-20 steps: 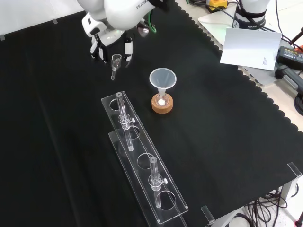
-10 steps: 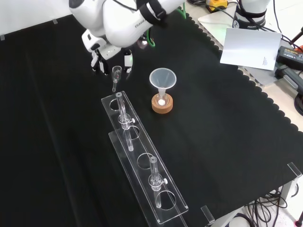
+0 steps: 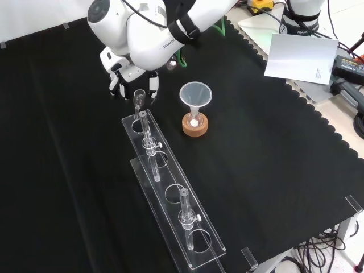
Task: Put the weighing funnel back on the table.
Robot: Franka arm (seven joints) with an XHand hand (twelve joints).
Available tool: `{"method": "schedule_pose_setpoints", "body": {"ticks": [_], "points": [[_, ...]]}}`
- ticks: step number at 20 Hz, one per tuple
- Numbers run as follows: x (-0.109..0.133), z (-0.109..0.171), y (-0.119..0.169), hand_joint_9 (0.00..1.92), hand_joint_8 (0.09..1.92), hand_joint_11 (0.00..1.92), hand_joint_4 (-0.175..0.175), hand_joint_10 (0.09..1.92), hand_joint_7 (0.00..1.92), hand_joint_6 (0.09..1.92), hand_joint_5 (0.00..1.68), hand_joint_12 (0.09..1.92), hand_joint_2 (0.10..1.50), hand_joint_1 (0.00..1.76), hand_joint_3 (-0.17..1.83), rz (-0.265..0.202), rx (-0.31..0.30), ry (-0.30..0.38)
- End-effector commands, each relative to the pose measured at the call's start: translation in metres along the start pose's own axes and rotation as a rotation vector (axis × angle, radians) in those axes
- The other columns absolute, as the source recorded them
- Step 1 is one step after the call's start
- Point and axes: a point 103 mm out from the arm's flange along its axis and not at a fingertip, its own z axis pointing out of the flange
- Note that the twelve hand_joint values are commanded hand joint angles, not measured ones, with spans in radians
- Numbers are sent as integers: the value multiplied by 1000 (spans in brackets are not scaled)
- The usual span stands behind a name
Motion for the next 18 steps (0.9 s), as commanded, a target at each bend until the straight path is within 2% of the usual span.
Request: {"method": "schedule_pose_setpoints", "body": {"ticks": [1,7,11,18], "points": [[1,10,3,913,670,772,175,358,495,627,1289,1078,668,1126,616,-9,-12,14],[3,17,9,914,673,777,175,358,500,627,1289,1078,668,1126,616,-20,-18,19],[-3,18,11,919,674,779,175,360,504,626,1289,1078,668,1126,616,-28,-21,31],[11,27,20,928,678,787,175,362,513,620,1293,1077,666,1127,616,-45,-12,17]]}}
